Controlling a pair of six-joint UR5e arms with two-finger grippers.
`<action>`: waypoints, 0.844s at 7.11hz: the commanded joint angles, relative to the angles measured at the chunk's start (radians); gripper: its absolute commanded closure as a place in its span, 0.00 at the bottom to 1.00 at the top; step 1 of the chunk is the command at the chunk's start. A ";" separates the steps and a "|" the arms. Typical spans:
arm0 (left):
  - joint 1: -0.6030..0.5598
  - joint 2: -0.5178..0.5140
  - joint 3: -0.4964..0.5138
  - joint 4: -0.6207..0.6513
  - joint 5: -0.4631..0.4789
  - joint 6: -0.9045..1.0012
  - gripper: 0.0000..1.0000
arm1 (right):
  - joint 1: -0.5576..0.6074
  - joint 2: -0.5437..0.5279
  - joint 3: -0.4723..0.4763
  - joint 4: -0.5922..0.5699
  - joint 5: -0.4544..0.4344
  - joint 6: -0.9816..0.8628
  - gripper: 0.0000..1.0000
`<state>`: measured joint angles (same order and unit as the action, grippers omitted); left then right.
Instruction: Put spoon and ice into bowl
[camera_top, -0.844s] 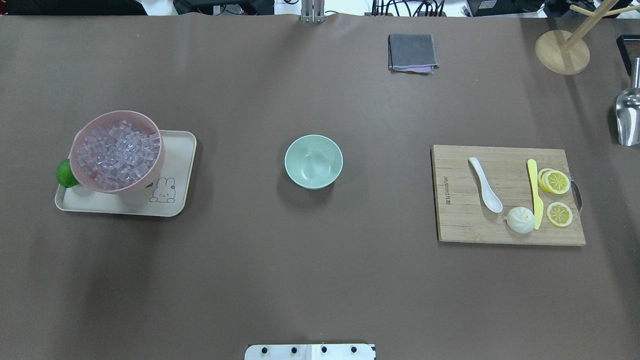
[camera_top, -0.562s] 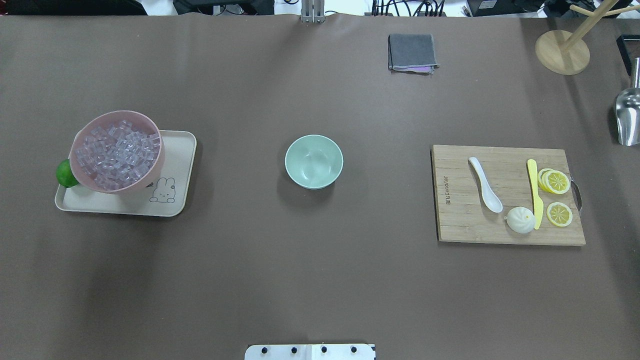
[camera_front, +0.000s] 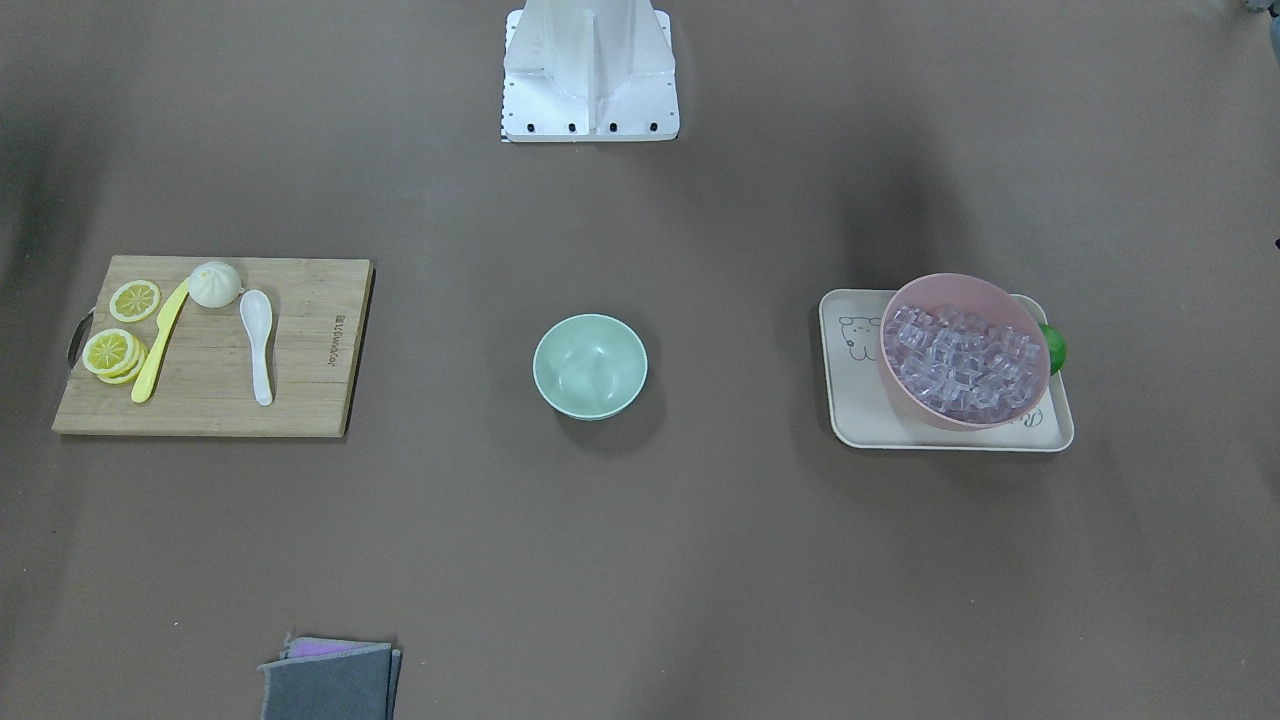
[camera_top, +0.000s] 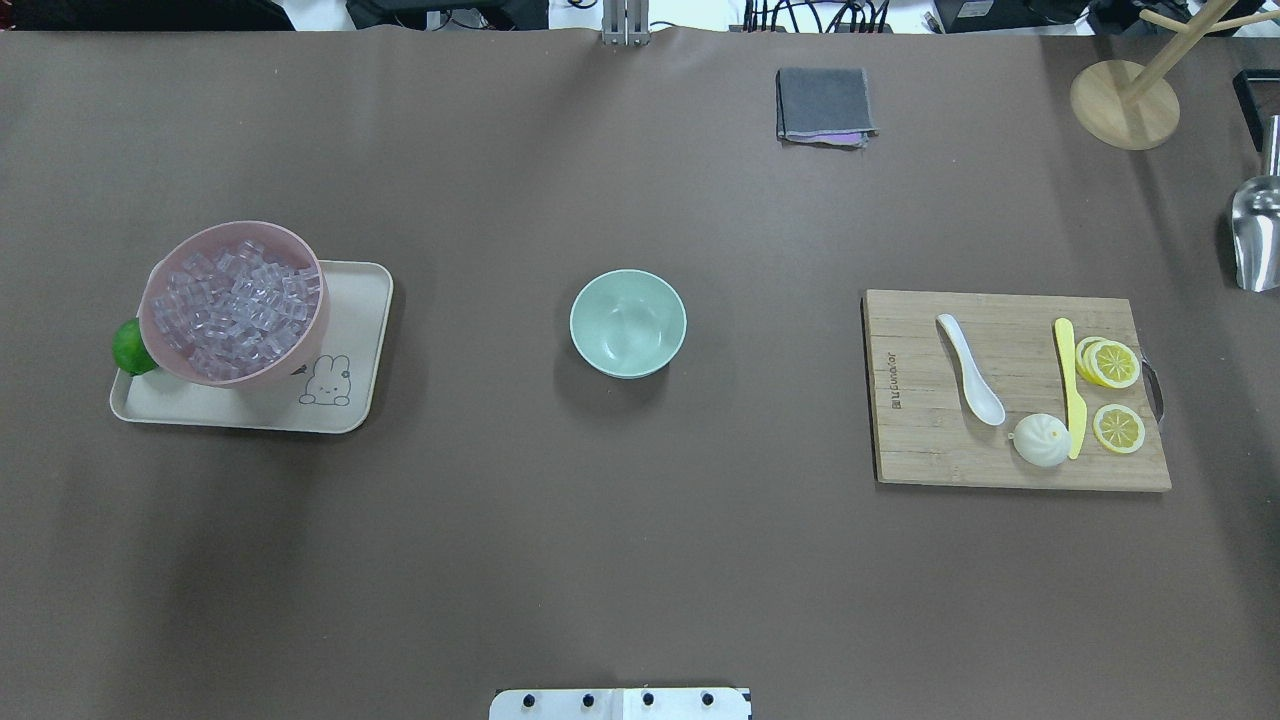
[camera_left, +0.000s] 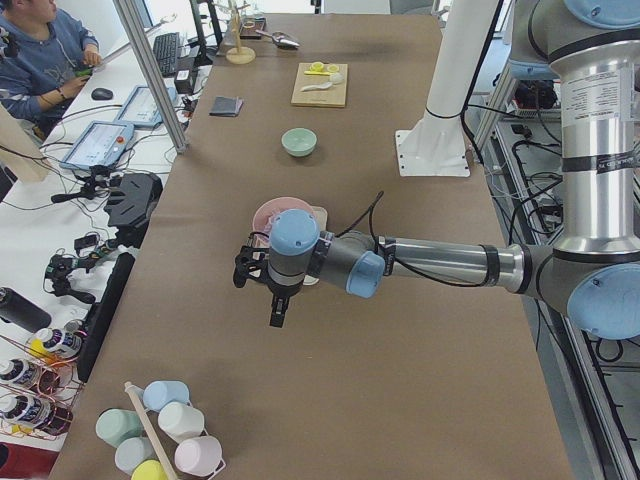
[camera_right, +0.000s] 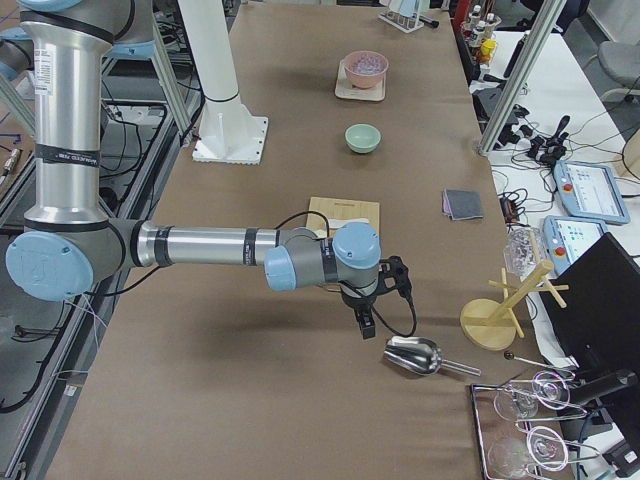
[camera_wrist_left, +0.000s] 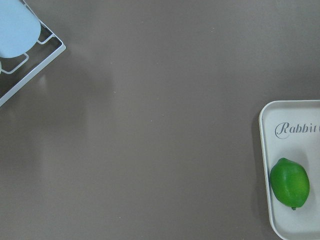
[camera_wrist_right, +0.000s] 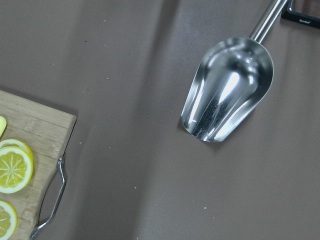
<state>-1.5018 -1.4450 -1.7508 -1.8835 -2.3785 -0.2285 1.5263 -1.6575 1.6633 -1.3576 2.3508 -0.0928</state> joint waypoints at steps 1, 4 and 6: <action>0.000 -0.002 0.002 -0.016 -0.001 -0.002 0.02 | 0.000 -0.007 -0.004 0.009 -0.001 -0.001 0.00; 0.000 0.008 0.007 -0.057 -0.014 -0.009 0.02 | 0.000 -0.013 -0.004 0.009 0.002 -0.001 0.00; 0.003 0.006 0.008 -0.057 -0.030 -0.011 0.02 | 0.000 -0.011 -0.007 0.009 0.004 -0.001 0.00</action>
<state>-1.5002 -1.4384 -1.7428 -1.9395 -2.4011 -0.2391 1.5263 -1.6700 1.6582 -1.3484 2.3546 -0.0937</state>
